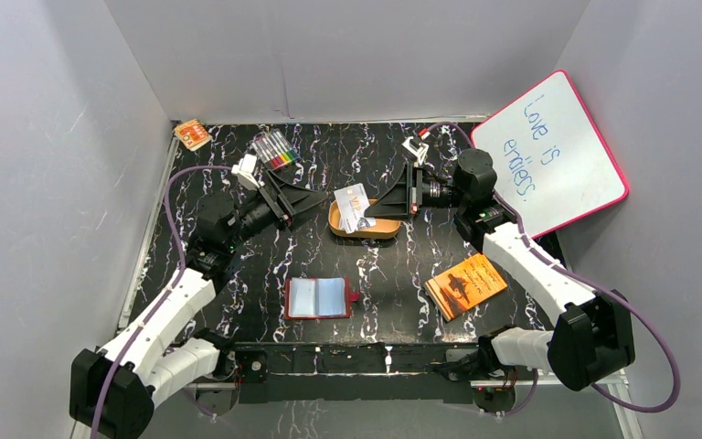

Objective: Put the credit cards into the card holder
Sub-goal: Pick up the credit card from the storage box.

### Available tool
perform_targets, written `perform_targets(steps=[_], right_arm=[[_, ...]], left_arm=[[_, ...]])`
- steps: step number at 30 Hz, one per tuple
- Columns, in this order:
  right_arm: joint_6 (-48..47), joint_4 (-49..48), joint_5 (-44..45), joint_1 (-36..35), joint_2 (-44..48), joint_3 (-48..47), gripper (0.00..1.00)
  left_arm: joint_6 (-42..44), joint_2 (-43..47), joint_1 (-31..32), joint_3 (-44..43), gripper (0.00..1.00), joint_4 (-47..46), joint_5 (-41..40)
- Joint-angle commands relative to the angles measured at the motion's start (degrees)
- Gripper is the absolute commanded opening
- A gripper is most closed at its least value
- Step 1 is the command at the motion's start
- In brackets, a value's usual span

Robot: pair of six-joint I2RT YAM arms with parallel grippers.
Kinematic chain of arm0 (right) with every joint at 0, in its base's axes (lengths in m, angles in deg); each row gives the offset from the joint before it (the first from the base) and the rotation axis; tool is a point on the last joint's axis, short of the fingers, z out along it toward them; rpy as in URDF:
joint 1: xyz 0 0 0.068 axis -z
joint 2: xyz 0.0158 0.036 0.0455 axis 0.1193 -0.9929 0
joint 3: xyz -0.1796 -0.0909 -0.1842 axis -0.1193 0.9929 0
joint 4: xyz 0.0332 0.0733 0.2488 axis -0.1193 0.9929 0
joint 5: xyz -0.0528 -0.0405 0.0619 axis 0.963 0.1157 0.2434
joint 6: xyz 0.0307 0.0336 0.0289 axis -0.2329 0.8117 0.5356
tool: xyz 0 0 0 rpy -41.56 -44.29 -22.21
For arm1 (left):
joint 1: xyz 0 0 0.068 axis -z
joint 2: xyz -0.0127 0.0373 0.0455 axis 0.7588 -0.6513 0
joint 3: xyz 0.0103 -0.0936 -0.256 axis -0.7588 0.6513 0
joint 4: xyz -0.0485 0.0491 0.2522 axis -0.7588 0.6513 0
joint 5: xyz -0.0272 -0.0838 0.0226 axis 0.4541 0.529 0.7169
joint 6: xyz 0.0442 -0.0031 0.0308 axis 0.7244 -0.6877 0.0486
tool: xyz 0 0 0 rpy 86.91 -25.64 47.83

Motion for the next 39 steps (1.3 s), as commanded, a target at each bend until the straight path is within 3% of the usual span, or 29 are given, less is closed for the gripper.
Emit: perform_targets(steps=[1, 12, 39], right_arm=[[0.45, -4.91, -1.49, -0.55, 0.69, -0.64, 0.00], [2.76, -6.46, -0.78, -1.05, -0.30, -0.03, 0.00], [6.68, -11.91, -0.81, -1.18, 0.36, 2.41, 0.00]], left_arm=[[-0.08, -0.56, 0.84, -2.25, 0.73, -4.29, 3.87], [2.50, -1.61, 4.64, -2.32, 0.74, -5.99, 3.90], [4.11, 1.61, 4.77, 0.75, 0.67, -1.17, -0.95]])
